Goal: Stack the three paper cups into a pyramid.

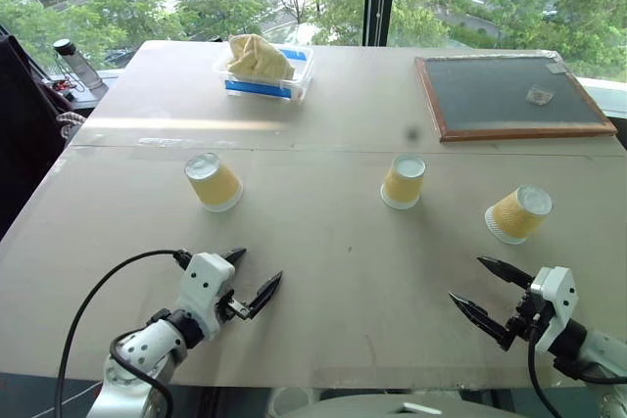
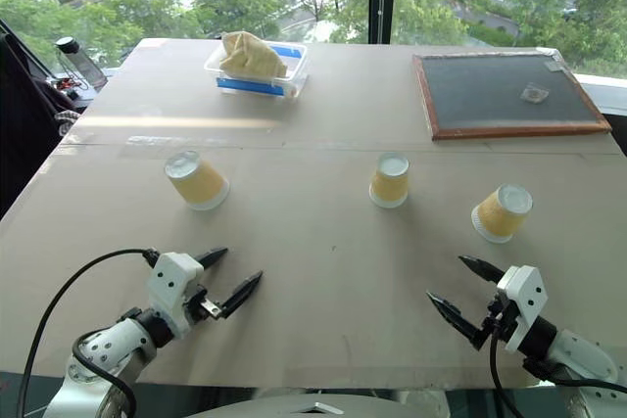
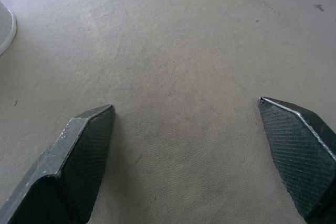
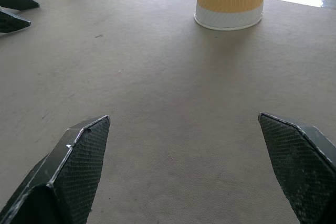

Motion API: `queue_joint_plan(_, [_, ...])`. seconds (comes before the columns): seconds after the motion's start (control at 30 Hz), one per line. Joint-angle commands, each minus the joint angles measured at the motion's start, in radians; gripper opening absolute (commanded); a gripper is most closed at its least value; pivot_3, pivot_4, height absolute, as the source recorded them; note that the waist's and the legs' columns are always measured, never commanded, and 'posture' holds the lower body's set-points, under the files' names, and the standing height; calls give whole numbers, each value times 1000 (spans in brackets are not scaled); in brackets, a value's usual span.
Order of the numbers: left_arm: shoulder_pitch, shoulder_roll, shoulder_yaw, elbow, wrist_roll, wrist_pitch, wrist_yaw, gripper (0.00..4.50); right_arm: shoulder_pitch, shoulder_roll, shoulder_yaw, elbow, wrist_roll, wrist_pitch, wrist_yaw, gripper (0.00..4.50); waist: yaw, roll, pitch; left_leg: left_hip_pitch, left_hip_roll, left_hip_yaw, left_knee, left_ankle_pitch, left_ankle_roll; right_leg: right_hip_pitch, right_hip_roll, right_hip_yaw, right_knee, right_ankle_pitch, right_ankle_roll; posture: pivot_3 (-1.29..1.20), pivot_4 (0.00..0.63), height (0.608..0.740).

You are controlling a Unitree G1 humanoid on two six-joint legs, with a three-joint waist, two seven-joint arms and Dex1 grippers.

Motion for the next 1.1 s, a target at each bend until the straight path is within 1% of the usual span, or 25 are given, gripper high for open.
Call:
queue_joint_plan(0.03, [4, 11, -9, -47, -43, 30, -14, 4479, -16, -7, -1, 3, 2, -9, 7, 4471, 0, 0, 0, 0, 0, 0, 0, 0, 0, 0, 0, 0, 0, 0, 0, 0, 150, 740])
queue_joint_plan(0.1, [-3, 13, -2, -58, -106, 63, -41, 4479, -31, -2, 4, 26, -3, -16, 11, 4471, 0, 0, 0, 0, 0, 0, 0, 0, 0, 0, 0, 0, 0, 0, 0, 0, 150, 740])
queue_joint_plan(0.13, [-5, 18, -2, -59, -111, 67, -47, 4479, -33, 0, 5, 33, -6, -20, 12, 4471, 0, 0, 0, 0, 0, 0, 0, 0, 0, 0, 0, 0, 0, 0, 0, 0, 150, 740])
queue_joint_plan(0.47, [-13, 35, -11, -54, -99, 62, -46, 4479, -42, 8, 7, 65, -12, -47, 17, 4471, 0, 0, 0, 0, 0, 0, 0, 0, 0, 0, 0, 0, 0, 0, 0, 0, 150, 740])
queue_joint_plan(0.67, [-20, 44, -13, -45, -96, 18, -77, 4479, -67, 18, 11, 53, -8, -39, -6, 4471, 0, 0, 0, 0, 0, 0, 0, 0, 0, 0, 0, 0, 0, 0, 0, 0, 150, 740])
queue_joint_plan(0.73, [-37, 68, -4, -51, -113, 3, -117, 4479, -115, 29, 20, 17, 5, 4, -48, 4471, -2, 0, 0, 0, 0, 0, 0, 0, 0, 0, 0, 0, 0, 0, 0, 0, 150, 740])
queue_joint_plan(0.83, [-85, 105, 8, -65, -163, 32, -160, 4479, -192, 40, 48, -13, -12, 69, -111, 4471, -3, 0, 1, 0, 1, 0, 0, 0, 0, -1, 1, 0, 1, 0, 0, 0, 150, 740])
queue_joint_plan(0.9, [-133, 141, 12, -67, -194, 48, -194, 4479, -262, 55, 75, -29, -14, 123, -155, 4471, -2, 0, 1, 1, 1, 0, 0, 0, 0, -1, 1, 0, 1, 0, 0, 0, 150, 740])
queue_joint_plan(0.93, [-174, 169, 15, -64, -215, 63, -219, 4479, -320, 70, 92, -25, -16, 150, -182, 4471, -2, 0, 1, 0, 1, 0, 0, 0, 0, -1, 2, 0, 1, 0, -1, 0, 150, 740])
queue_joint_plan(1.03, [-282, 244, 28, -44, -276, 104, -290, 4479, -491, 123, 126, 46, -35, 197, -249, 4471, -3, 0, 1, -1, 0, 0, 0, 0, 0, -1, 2, 0, 1, 3, -4, 0, 150, 740])
queue_joint_plan(1.1, [-341, 283, 35, -23, -312, 123, -334, 4479, -588, 149, 146, 122, -43, 215, -254, 4471, -5, 0, 1, -1, -1, 0, 0, 0, 0, -1, 2, 0, 1, 3, -5, 0, 150, 740])
